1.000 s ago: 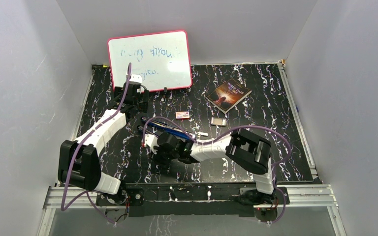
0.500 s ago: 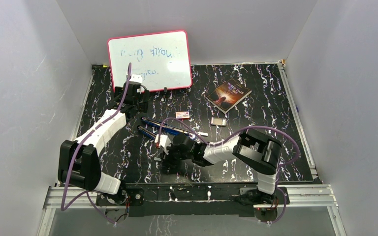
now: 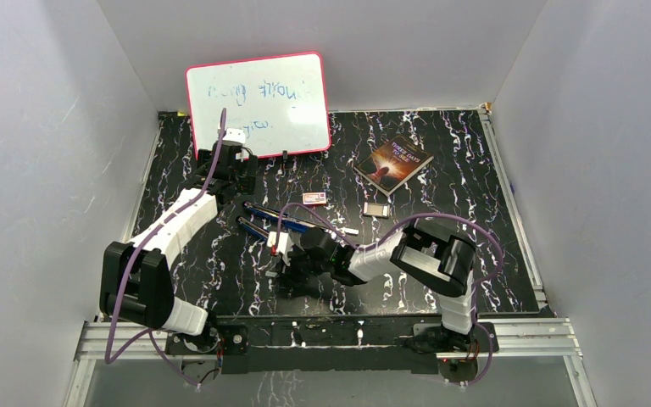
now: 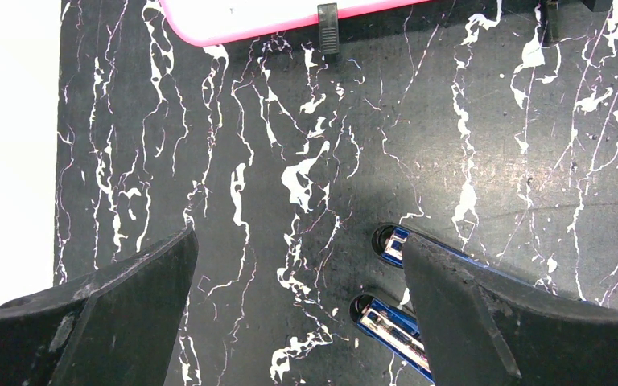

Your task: Load the staples into the stapler

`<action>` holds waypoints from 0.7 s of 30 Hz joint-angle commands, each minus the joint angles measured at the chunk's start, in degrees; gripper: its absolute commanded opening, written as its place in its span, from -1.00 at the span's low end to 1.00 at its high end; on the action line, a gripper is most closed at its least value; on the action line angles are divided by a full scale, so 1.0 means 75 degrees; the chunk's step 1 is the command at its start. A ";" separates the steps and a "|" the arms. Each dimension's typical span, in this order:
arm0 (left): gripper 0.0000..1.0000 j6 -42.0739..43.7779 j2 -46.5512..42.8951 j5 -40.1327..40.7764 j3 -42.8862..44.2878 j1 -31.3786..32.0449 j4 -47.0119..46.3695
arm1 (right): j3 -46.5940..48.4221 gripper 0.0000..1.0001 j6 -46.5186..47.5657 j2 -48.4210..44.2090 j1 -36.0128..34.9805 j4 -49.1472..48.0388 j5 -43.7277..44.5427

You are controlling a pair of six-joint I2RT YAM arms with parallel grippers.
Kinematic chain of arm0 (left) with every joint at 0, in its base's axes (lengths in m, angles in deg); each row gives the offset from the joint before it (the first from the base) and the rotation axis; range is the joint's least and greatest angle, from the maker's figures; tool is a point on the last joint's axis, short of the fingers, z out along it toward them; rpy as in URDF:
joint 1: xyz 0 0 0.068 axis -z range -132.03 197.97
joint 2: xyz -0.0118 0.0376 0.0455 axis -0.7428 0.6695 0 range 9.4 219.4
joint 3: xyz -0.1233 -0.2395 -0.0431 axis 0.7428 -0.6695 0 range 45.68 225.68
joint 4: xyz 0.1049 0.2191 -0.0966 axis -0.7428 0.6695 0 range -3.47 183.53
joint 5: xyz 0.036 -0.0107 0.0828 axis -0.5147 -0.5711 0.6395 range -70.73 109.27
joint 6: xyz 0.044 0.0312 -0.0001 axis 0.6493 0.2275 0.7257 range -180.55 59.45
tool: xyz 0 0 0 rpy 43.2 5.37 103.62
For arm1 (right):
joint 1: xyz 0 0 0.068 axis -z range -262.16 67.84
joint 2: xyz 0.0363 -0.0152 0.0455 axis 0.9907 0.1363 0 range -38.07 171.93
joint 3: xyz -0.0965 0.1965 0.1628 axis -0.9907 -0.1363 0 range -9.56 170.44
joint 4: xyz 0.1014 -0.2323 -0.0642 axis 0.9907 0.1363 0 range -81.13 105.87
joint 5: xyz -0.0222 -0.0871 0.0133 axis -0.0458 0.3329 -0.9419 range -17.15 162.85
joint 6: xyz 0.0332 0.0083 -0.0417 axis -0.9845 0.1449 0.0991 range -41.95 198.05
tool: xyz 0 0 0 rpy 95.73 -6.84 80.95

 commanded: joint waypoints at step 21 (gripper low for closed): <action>0.96 0.0048 -0.0244 -0.0067 0.0213 -0.0044 0.0041 | -0.0260 -0.84 0.0197 0.0155 -0.0023 0.0916 -0.0213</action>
